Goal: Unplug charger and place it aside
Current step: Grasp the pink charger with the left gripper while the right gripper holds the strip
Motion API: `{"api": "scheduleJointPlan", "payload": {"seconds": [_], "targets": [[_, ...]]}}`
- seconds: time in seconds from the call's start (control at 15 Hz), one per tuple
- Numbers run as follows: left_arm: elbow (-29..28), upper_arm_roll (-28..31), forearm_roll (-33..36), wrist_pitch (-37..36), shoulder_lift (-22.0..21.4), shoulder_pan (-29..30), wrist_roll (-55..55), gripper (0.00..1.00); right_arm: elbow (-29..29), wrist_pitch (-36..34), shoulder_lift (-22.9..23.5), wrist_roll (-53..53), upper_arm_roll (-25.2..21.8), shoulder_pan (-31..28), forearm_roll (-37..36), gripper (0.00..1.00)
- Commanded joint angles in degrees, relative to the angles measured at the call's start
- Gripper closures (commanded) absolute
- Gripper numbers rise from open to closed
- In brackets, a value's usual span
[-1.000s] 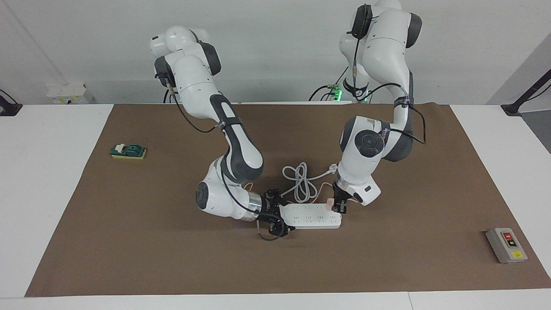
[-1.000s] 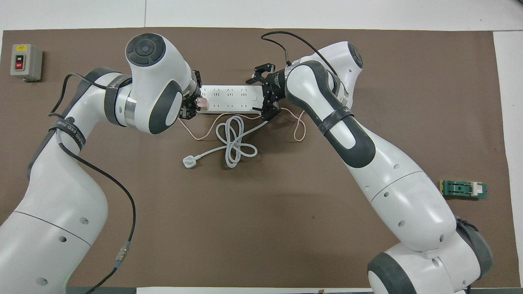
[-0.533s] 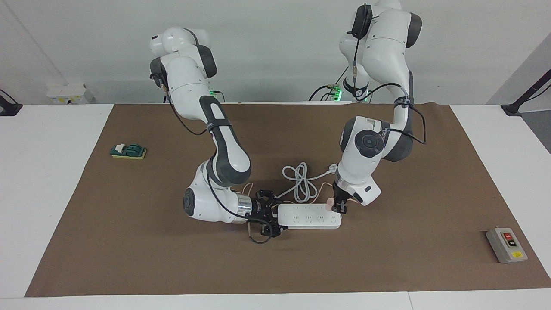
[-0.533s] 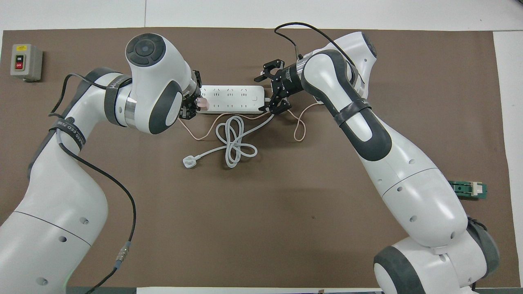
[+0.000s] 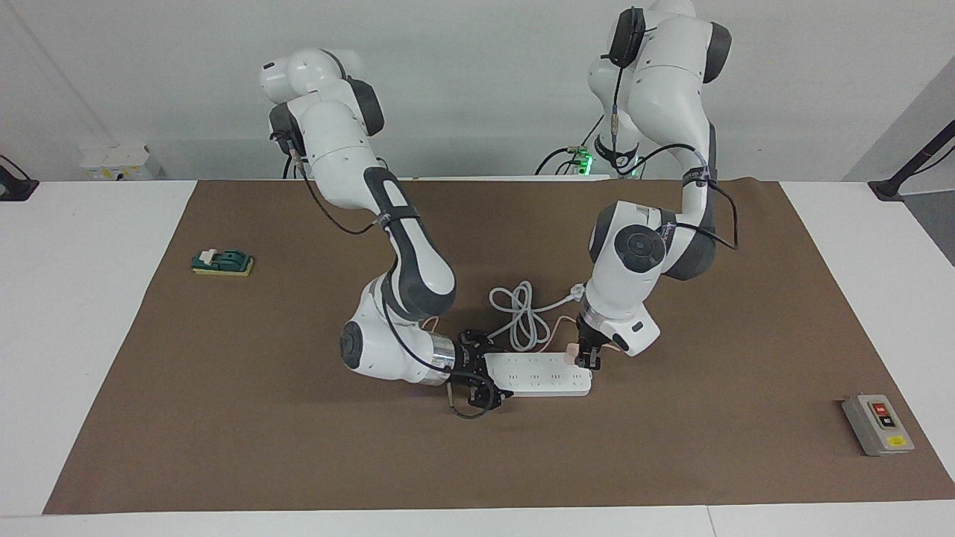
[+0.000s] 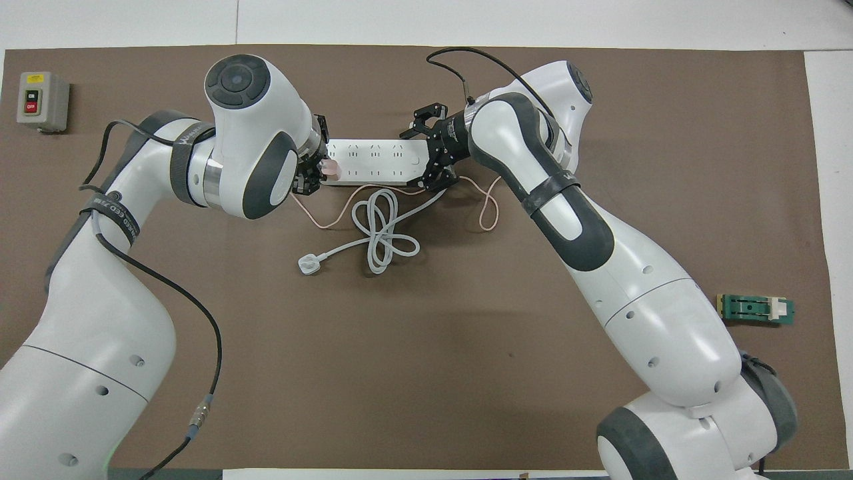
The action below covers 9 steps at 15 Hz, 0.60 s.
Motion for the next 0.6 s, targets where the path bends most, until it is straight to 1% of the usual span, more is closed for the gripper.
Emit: {"api": "scheduleJointPlan", "payload": {"seconds": [0.0,0.07,0.13,0.2,0.27,0.33,0.53], "targets": [[-2.98,0.74,0.84,1.5,-1.93,-0.68,-0.25,1.0,-0.03,2.32,1.42,-3.0,-0.01,-0.04,-0.6,0.0],[-2.98,0.74,0.84,1.5,-1.93,-0.68,-0.25,1.0,-0.03,2.32,1.6,-3.09,-0.01,-0.04,-0.6,0.04],[-2.98,0.74,0.84,1.5,-1.93,-0.68,-0.25,1.0,-0.03,2.06,1.51,-3.1,-0.01,-0.04,-0.6,0.17],[-2.98,0.74,0.84,1.5,-1.93,-0.68,-0.25,1.0,0.06,1.62,1.51,-3.01,-0.01,-0.13,-0.6,0.38],[-2.98,0.74,0.84,1.5,-1.93,-0.68,-0.25,1.0,0.06,1.53,1.51,-3.09,0.08,-0.22,-0.6,0.55],[-2.98,0.74,0.84,1.42,-1.93,-0.68,-0.25,1.0,0.06,1.62,1.6,-3.1,-0.01,-0.22,-0.6,0.62],[-2.19,0.74,0.84,0.63,-1.93,-0.59,-0.25,1.0,0.06,2.06,1.51,-3.1,0.08,-0.22,-0.6,0.62]]}}
